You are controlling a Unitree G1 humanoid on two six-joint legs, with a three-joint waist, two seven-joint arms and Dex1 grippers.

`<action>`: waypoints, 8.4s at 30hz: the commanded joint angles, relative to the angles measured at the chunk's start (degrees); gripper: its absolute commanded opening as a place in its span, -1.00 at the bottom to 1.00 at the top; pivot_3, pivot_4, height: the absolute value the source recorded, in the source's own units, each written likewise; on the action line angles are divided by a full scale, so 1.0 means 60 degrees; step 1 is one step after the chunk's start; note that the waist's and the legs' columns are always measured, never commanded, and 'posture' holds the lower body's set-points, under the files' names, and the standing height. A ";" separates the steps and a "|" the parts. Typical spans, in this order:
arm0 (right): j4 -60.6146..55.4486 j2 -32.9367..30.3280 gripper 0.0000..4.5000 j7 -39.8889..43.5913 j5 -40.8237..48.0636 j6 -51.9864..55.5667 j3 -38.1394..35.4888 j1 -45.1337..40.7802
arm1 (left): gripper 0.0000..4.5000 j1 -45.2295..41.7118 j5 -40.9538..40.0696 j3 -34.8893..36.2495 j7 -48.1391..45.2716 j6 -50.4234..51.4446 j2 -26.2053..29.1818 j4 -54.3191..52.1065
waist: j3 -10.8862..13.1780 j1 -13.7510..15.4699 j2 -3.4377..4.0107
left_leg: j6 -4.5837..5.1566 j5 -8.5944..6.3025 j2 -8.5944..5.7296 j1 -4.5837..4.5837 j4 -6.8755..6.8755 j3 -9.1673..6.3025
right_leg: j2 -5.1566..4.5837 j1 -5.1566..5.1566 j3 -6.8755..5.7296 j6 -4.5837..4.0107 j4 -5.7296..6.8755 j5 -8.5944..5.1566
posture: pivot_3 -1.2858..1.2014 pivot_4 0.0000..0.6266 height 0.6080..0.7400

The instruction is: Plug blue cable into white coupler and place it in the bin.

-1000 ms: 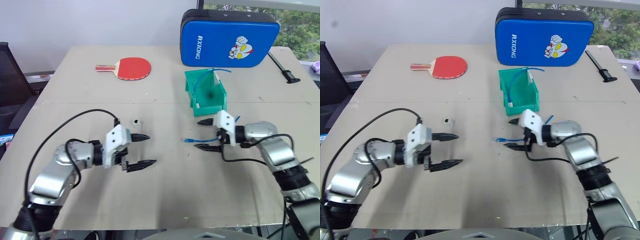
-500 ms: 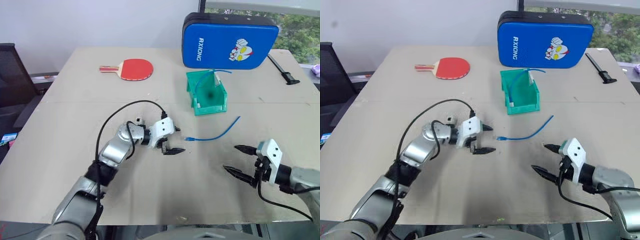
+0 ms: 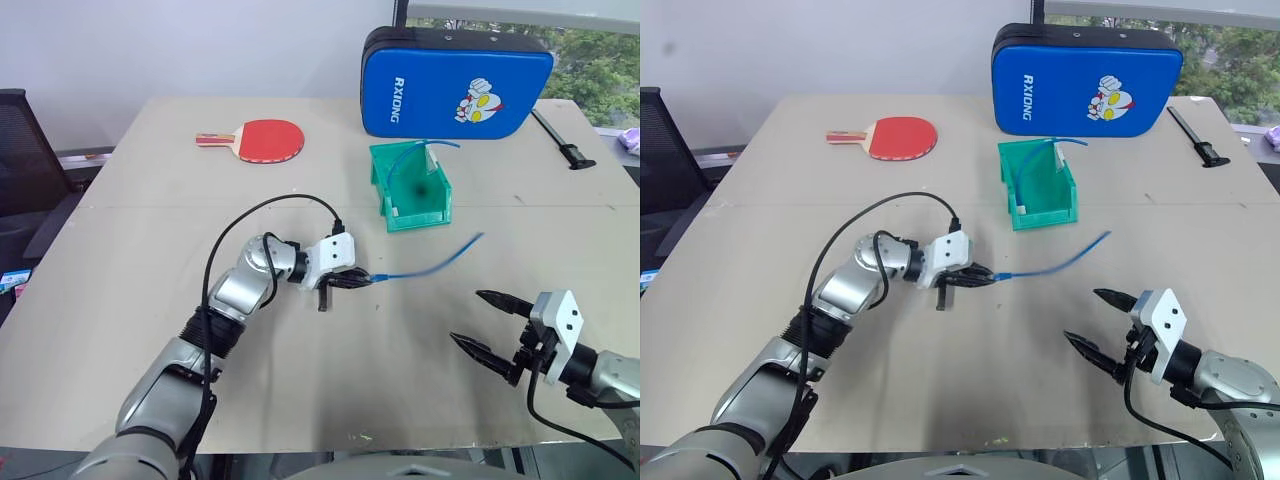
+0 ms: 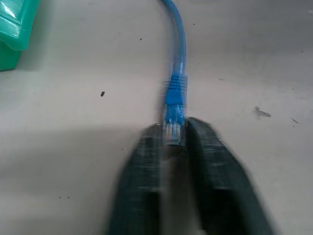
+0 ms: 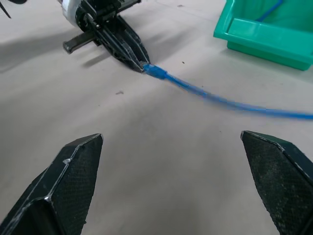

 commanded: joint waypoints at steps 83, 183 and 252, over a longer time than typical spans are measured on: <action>0.0605 0.1535 -1.00 -0.2114 0.4301 0.1949 0.1874 -0.4903 | 0.47 0.6749 0.0017 0.3891 0.9068 -0.0447 -0.2646 -0.4496 | 0.0008 0.0070 0.0011 | -0.0002 0.0000 -0.0005 -0.0052 -0.0008 -0.0039 | -0.0045 -0.0030 -0.0021 -0.0042 -0.0038 -0.0016 | 0.03 -0.52 1.00; 0.2216 0.3666 -1.00 -0.3418 -0.3403 0.0719 0.4592 -0.7402 | -0.87 0.3543 0.1189 0.1756 0.8023 -0.0235 -0.3151 -0.4796 | -0.0002 0.0005 0.0027 | -0.0008 0.0002 -0.0007 -0.0056 -0.0025 -0.0043 | -0.0044 -0.0050 -0.0062 -0.0019 -0.0014 0.0015 | 0.03 -0.52 1.00; 0.2213 0.3387 -1.00 -0.3751 -0.3591 0.1048 0.4634 -0.6722 | -0.87 0.3627 0.0992 0.1618 0.7889 -0.0030 -0.3196 -0.4902 | -0.0002 0.0006 0.0027 | -0.0009 0.0002 -0.0008 -0.0054 -0.0025 -0.0041 | -0.0042 -0.0050 -0.0061 -0.0019 -0.0011 0.0015 | 0.03 -0.52 1.00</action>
